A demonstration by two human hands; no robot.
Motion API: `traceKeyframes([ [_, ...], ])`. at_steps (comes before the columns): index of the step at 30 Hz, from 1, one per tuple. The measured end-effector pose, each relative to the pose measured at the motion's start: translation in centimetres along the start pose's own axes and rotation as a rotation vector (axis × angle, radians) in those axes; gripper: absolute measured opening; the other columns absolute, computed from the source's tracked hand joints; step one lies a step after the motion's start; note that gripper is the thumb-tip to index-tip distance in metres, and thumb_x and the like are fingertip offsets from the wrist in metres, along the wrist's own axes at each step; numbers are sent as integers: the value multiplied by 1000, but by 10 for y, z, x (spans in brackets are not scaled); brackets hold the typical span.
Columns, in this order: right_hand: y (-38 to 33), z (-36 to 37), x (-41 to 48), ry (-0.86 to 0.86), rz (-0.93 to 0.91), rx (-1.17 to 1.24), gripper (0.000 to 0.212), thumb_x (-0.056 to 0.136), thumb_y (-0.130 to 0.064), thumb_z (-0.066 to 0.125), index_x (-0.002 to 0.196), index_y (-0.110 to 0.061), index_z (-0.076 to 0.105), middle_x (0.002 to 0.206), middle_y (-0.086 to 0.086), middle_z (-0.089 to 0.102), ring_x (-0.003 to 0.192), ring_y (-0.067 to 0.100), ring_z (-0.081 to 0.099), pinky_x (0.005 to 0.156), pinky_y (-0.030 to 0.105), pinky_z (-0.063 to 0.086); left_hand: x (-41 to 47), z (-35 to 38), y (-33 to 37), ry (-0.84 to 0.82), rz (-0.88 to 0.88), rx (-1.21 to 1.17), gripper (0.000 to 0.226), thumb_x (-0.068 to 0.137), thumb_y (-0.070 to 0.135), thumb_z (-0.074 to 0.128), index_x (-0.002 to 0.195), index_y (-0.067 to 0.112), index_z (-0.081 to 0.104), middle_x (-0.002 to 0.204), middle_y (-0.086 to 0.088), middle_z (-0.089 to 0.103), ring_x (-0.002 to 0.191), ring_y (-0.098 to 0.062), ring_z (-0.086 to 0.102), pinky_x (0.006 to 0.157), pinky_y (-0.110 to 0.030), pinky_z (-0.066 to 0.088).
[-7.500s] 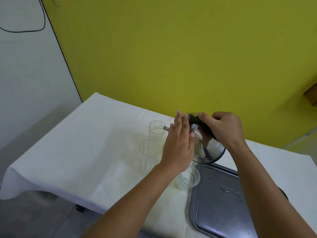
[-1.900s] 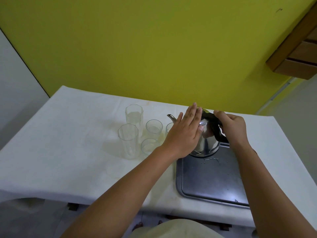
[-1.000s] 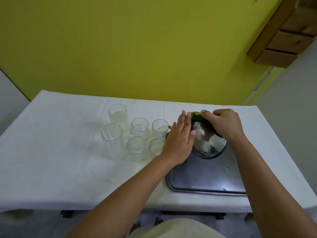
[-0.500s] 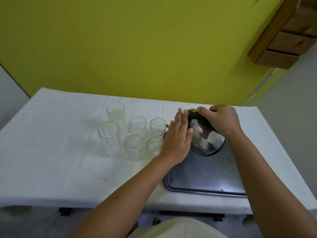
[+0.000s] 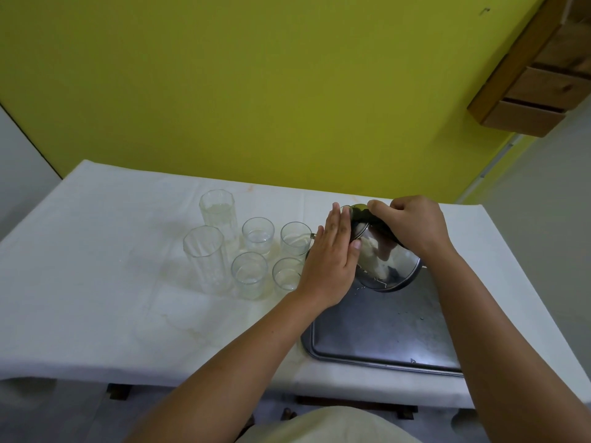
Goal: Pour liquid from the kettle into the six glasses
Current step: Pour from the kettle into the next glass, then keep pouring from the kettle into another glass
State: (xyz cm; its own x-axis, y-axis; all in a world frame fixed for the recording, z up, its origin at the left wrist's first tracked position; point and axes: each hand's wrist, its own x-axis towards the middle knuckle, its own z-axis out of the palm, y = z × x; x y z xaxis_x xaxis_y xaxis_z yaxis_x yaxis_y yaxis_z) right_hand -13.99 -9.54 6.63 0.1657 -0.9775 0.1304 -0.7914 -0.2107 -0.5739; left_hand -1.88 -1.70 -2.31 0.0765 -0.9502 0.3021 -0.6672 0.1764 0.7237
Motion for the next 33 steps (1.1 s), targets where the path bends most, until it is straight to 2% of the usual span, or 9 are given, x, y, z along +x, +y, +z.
traceKeyframes([
  [6, 6, 3, -1, 12, 19, 23, 58, 84, -47, 62, 47, -11, 36, 34, -3, 30, 45, 19, 32, 48, 31, 24, 1, 0, 0, -34, -3, 4, 57, 99, 34, 20, 147, 15, -3, 157, -3, -9, 143, -9, -10, 116, -31, -3],
  [10, 19, 11, -1, 18, 70, 129, 64, 79, -51, 61, 58, 8, 47, 47, 7, 38, 51, 22, 35, 53, 32, 28, 3, -5, 1, -65, 14, 30, 54, 101, 31, 22, 148, 15, -1, 158, -3, -8, 144, -12, -8, 115, -30, -5],
  [13, 29, 14, -5, 15, 133, 254, 65, 75, -53, 59, 63, 10, 55, 51, 11, 43, 51, 21, 37, 55, 32, 32, 8, -11, 4, -125, 42, 72, 54, 102, 27, 26, 148, 13, 2, 158, -4, -8, 144, -13, -6, 115, -31, -4],
  [16, 37, 15, -13, 19, 213, 380, 51, 83, -40, 63, 49, -7, 42, 37, -6, 36, 42, 15, 32, 50, 27, 28, 11, -13, 6, -196, 82, 143, 53, 102, 28, 25, 148, 12, 4, 158, -5, -7, 144, -15, -4, 116, -35, -1],
  [20, 44, 18, -19, 21, 272, 532, 46, 84, -37, 63, 50, -15, 40, 51, 1, 32, 52, 20, 30, 54, 30, 25, 13, -14, 9, -233, 122, 226, 54, 101, 28, 26, 148, 11, 5, 158, -6, -6, 145, -16, -4, 117, -39, 2],
  [22, 44, 18, -20, 20, 283, 565, 51, 86, -34, 63, 43, -20, 39, 47, -2, 33, 49, 18, 30, 52, 28, 25, 14, -16, 12, -238, 129, 282, 56, 101, 32, 26, 148, 11, 3, 158, -6, -8, 144, -16, -5, 117, -41, 0],
  [24, 41, 15, -21, 27, 266, 590, 52, 86, -34, 62, 42, -19, 39, 46, 0, 35, 50, 19, 31, 50, 27, 25, 14, -19, 17, -223, 129, 348, 59, 100, 36, 25, 148, 12, 0, 157, -6, -10, 144, -15, -8, 117, -41, -3],
  [27, 32, 8, -21, 64, 207, 632, 44, 84, -38, 63, 60, -8, 42, 63, 12, 32, 60, 21, 31, 55, 32, 23, 14, -27, 30, -138, 132, 376, 62, 98, 44, 15, 148, 11, 0, 158, -7, -8, 144, -16, -8, 116, -39, -8],
  [33, -11, -1, -20, 41, 118, 706, 51, 72, -49, 64, 66, 1, 57, 64, 10, 34, 62, 20, 32, 63, 33, 27, 9, -57, 45, 74, 121, 365, 67, 92, 46, 4, 147, 9, 8, 157, -11, 0, 145, -20, -3, 116, -41, -5],
])
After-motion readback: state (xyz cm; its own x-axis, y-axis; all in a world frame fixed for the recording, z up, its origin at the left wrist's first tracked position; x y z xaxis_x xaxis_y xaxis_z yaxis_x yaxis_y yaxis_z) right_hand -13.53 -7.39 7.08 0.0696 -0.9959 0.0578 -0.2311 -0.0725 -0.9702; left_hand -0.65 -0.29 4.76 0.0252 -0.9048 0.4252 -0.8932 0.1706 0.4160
